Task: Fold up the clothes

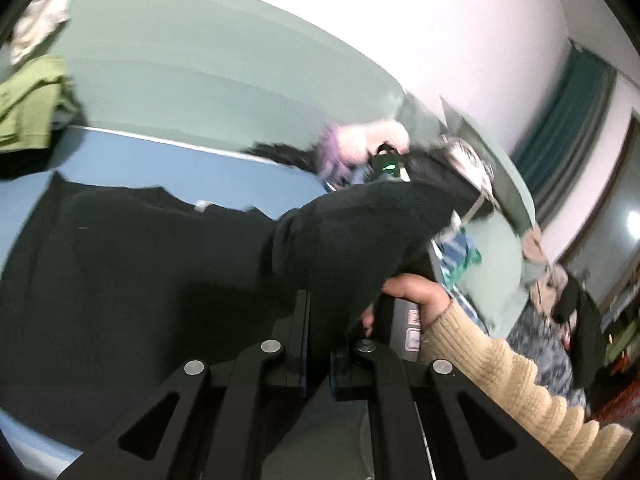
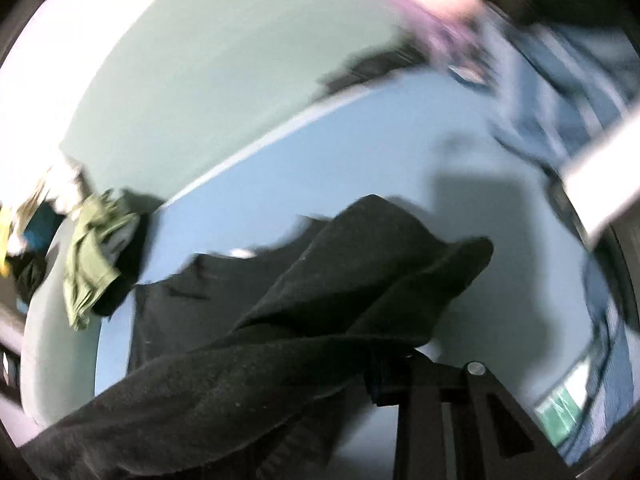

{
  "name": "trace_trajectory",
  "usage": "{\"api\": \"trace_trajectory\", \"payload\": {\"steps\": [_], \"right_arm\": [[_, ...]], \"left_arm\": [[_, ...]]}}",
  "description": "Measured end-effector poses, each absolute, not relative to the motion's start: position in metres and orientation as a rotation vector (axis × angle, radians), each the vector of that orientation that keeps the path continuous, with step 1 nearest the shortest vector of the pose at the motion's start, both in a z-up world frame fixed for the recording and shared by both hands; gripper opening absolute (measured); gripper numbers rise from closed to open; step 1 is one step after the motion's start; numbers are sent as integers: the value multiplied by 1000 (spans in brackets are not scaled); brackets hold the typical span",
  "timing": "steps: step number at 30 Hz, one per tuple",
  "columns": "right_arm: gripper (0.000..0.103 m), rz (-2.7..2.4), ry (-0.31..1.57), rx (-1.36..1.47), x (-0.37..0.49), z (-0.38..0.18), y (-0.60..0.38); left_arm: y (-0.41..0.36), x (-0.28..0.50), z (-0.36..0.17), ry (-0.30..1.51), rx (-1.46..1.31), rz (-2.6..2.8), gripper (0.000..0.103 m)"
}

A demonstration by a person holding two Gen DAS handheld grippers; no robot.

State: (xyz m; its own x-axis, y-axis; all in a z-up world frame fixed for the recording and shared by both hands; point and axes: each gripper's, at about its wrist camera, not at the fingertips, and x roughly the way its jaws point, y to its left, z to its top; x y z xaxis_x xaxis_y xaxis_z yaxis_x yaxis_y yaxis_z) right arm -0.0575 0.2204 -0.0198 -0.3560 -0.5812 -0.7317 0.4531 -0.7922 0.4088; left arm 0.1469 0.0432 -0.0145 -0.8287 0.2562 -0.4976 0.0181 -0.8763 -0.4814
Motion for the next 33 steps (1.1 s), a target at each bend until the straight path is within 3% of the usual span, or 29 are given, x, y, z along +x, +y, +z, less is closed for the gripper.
{"api": "trace_trajectory", "payload": {"steps": [5, 7, 10, 16, 19, 25, 27, 29, 33], "right_arm": [[32, -2067, -34, 1144, -37, 10, 122], [33, -2032, 76, 1168, -28, 6, 72], [47, -1951, 225, 1259, -18, -15, 2], [49, -1904, 350, 1383, -12, -35, -44], [61, -1923, 243, 1311, -10, -16, -20], [62, -1867, 240, 1190, 45, -6, 53], [62, -1834, 272, 1153, 80, -13, 77], [62, -1804, 307, 1137, 112, -24, 91], [61, -1774, 435, 1070, 166, -43, 104]], "left_arm": [[-32, 182, -54, -1074, -1014, 2876, 7], [-61, 197, -69, -1223, -1076, 2894, 7], [-106, 218, -93, -1454, -1168, 2905, 7], [-173, 250, -139, -1898, -1271, 2765, 7], [-174, 251, -136, -1911, -1255, 2766, 7], [-175, 252, -129, -1947, -1076, 2679, 12], [-176, 249, -124, -1936, -1024, 2673, 33], [-182, 243, -122, -1933, -1005, 2664, 48], [-196, 223, -120, -1938, -1061, 2641, 50]]}}
